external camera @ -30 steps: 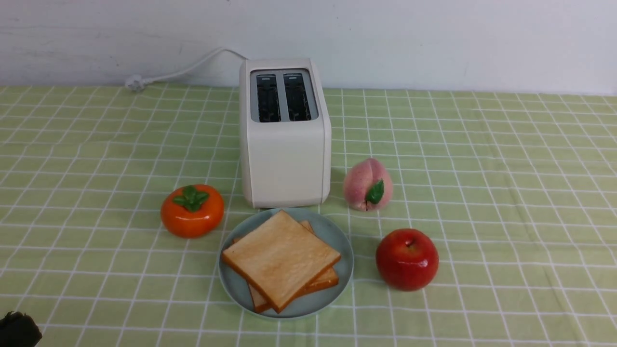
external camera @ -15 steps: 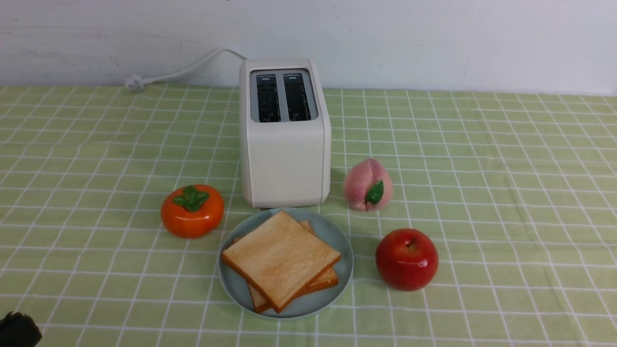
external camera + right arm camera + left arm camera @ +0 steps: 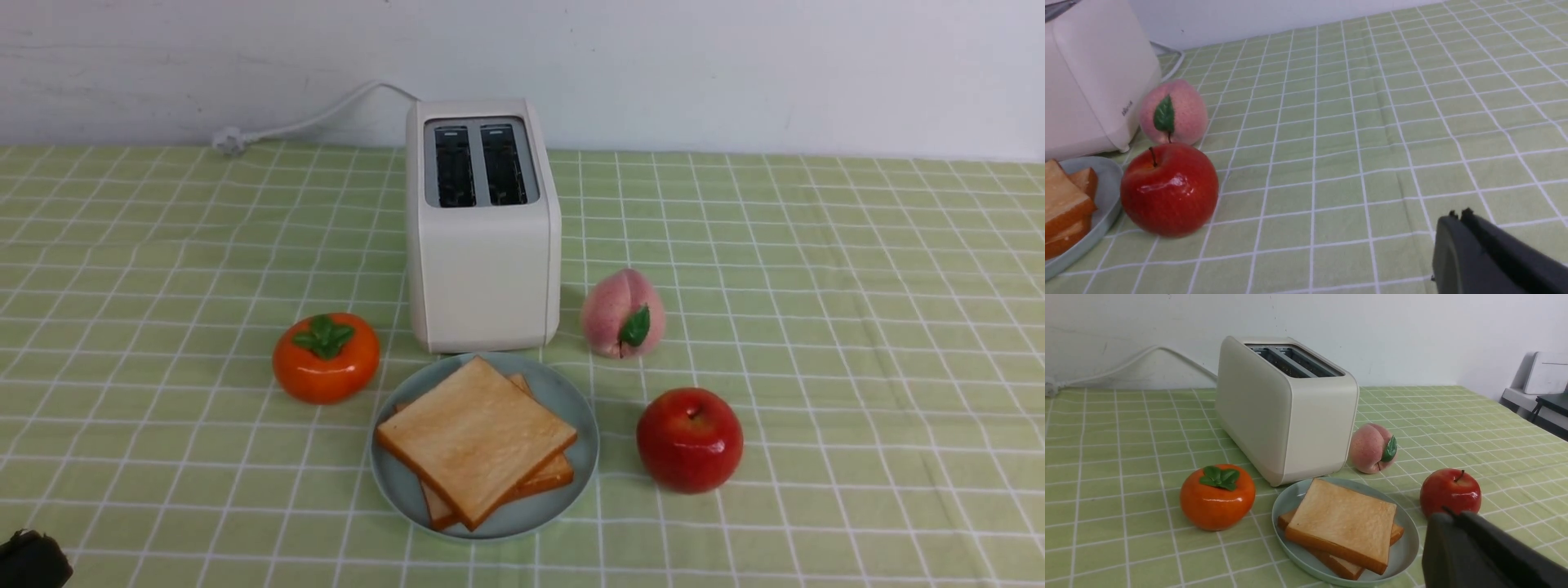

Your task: Take toasted bread from bread machine on green coffee tablecloth place on plate.

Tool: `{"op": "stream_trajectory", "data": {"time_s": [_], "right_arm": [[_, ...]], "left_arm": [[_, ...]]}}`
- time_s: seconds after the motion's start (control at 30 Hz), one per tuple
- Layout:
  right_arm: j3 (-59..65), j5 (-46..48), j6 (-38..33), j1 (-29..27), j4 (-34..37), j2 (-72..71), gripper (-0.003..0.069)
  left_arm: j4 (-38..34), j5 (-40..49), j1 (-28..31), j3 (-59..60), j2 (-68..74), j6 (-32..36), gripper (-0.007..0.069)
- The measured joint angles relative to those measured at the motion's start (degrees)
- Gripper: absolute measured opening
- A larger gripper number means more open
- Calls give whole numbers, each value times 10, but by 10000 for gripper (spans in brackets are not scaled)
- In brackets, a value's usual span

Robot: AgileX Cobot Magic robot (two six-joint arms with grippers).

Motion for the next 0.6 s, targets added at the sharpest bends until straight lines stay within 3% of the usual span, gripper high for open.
{"op": "stream_trajectory", "data": {"time_s": [0.3, 0.47, 0.6], "right_arm": [[0, -25, -18, 0, -3, 0, -19], [0, -10, -171, 0, 90, 0, -19], [0, 23, -210, 0, 119, 0, -17]], "left_arm": [[0, 0, 0, 0, 0, 0, -12], [0, 0, 0, 0, 0, 0, -6], [0, 0, 0, 0, 0, 0, -3]]}}
